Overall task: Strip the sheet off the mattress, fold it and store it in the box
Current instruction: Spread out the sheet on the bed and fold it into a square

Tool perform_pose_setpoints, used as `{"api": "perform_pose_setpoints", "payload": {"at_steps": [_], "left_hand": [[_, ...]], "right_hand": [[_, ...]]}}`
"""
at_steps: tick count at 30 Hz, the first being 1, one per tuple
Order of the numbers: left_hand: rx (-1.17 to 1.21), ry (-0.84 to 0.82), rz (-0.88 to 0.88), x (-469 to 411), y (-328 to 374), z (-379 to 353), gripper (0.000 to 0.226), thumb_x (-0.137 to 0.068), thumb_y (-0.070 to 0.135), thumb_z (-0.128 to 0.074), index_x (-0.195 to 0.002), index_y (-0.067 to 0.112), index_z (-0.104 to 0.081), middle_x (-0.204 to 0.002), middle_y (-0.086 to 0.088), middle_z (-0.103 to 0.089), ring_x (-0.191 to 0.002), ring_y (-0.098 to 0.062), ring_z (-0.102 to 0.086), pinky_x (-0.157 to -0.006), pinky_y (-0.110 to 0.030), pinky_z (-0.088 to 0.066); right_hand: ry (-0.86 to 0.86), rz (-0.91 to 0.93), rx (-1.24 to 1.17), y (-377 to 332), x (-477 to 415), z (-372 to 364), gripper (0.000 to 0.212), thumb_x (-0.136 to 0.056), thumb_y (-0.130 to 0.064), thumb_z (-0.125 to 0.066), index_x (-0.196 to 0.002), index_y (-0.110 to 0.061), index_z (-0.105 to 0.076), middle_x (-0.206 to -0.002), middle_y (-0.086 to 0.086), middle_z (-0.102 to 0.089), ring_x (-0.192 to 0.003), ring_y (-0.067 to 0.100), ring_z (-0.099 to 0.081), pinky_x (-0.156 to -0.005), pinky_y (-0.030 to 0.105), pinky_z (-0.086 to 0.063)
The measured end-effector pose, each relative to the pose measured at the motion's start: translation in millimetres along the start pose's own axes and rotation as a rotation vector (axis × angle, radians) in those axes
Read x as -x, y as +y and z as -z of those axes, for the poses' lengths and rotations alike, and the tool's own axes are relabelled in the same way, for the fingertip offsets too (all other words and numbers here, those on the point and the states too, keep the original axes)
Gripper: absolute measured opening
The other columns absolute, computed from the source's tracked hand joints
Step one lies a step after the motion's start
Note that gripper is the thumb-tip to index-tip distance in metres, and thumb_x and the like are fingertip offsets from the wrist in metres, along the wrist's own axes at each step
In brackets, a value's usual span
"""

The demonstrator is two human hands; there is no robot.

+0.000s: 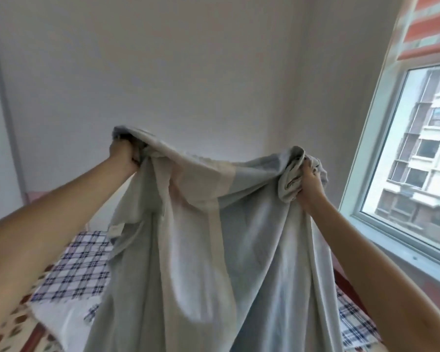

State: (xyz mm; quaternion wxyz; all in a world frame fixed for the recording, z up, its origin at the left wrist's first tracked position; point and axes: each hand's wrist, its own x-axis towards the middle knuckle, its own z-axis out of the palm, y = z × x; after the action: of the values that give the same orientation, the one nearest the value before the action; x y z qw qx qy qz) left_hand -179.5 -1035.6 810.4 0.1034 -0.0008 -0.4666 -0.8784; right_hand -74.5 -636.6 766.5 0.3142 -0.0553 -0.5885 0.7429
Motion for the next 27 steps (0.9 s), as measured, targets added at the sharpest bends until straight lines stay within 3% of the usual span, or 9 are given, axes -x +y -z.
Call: {"api": "perform_pose_setpoints", "payload": {"at_steps": [4, 8, 10, 13, 14, 16, 19, 25, 27], "left_hand": [[-0.175, -0.097, -0.179, 36, 61, -54, 0.037, -0.099, 0.035, -0.025, -0.117, 0.024, -0.055, -0.106, -0.002, -0.063, -0.088, -0.019, -0.061, -0.069, -0.032, -0.049], [-0.462, -0.284, -0.403, 92, 16, -77, 0.017, -0.094, 0.019, -0.046, -0.097, 0.005, -0.055, -0.074, -0.004, -0.057, -0.056, -0.008, -0.052, -0.045, -0.017, -0.04], [-0.547, -0.419, -0.362, 123, -33, -67, 0.032, -0.078, 0.02, -0.066, -0.098, 0.005, -0.046, -0.07, 0.0, -0.052, -0.058, -0.007, -0.05, -0.045, -0.015, -0.04], [-0.641, -0.571, -0.28, 166, -87, -45, 0.05, -0.078, 0.006, -0.071, -0.111, 0.012, -0.034, -0.08, -0.001, -0.05, -0.063, -0.008, -0.05, -0.049, -0.014, -0.043], [-0.674, -0.607, -0.273, 174, -100, -37, 0.049, -0.079, 0.003, -0.069, -0.111, 0.014, -0.034, -0.079, 0.0, -0.05, -0.063, -0.009, -0.049, -0.05, -0.015, -0.043], [-0.709, -0.636, -0.236, 190, -113, -21, 0.048, -0.079, -0.003, -0.067, -0.112, 0.015, -0.036, -0.075, 0.0, -0.05, -0.06, -0.008, -0.048, -0.05, -0.016, -0.042], [-0.776, -0.743, -0.206, 205, -118, 0, 0.055, -0.075, -0.012, -0.066, -0.113, 0.013, -0.035, -0.067, -0.001, -0.048, -0.048, 0.0, -0.044, -0.046, -0.015, -0.038], [-0.599, -0.857, -0.087, 232, -111, 11, 0.06, -0.077, -0.024, -0.051, -0.12, 0.013, -0.031, -0.051, 0.012, -0.049, -0.043, -0.005, -0.042, -0.042, -0.018, -0.037], [-0.517, -0.868, -0.035, 249, -115, 9, 0.058, -0.076, -0.022, -0.05, -0.119, 0.012, -0.032, -0.054, 0.009, -0.049, -0.043, -0.005, -0.044, -0.043, -0.017, -0.037]], "right_hand": [[0.03, 0.162, -0.155, -39, 1, 6, 0.014, -0.098, -0.021, -0.05, -0.11, -0.015, -0.055, -0.088, 0.002, -0.064, -0.089, 0.017, -0.065, -0.078, 0.031, -0.054], [-0.102, 0.089, -0.216, -43, 48, -14, 0.02, -0.098, -0.004, -0.04, -0.09, -0.013, -0.056, -0.066, -0.005, -0.069, -0.063, 0.008, -0.066, -0.058, 0.022, -0.054], [-0.185, 0.012, -0.118, -32, 79, -24, 0.008, -0.098, -0.01, -0.046, -0.103, -0.009, -0.052, -0.071, -0.004, -0.067, -0.063, 0.009, -0.065, -0.054, 0.021, -0.053], [-0.433, -0.073, 0.136, -15, 125, -32, 0.044, -0.08, -0.036, -0.071, -0.103, -0.01, -0.044, -0.078, -0.002, -0.059, -0.061, 0.003, -0.06, -0.054, 0.021, -0.051], [-0.496, -0.097, 0.234, -7, 137, -31, 0.04, -0.08, -0.036, -0.069, -0.096, -0.008, -0.045, -0.075, -0.002, -0.058, -0.057, -0.001, -0.058, -0.052, 0.018, -0.048], [-0.604, -0.141, 0.373, 5, 160, -25, 0.017, -0.096, -0.015, -0.05, -0.08, -0.009, -0.047, -0.068, -0.003, -0.055, -0.048, -0.006, -0.054, -0.049, 0.011, -0.043], [-0.723, -0.214, 0.449, 16, 187, -12, 0.026, -0.099, -0.001, -0.035, -0.08, -0.014, -0.048, -0.068, -0.006, -0.058, -0.052, -0.009, -0.055, -0.053, 0.009, -0.043], [-1.038, -0.316, 0.586, 49, 233, -7, 0.012, -0.076, -0.004, -0.065, -0.08, -0.009, -0.055, -0.064, -0.009, -0.065, -0.061, -0.003, -0.06, -0.06, 0.012, -0.047], [-1.006, -0.281, 0.603, 68, 259, -16, 0.016, -0.072, 0.003, -0.066, -0.077, -0.01, -0.058, -0.063, -0.011, -0.066, -0.062, -0.003, -0.061, -0.06, 0.012, -0.047]]}}
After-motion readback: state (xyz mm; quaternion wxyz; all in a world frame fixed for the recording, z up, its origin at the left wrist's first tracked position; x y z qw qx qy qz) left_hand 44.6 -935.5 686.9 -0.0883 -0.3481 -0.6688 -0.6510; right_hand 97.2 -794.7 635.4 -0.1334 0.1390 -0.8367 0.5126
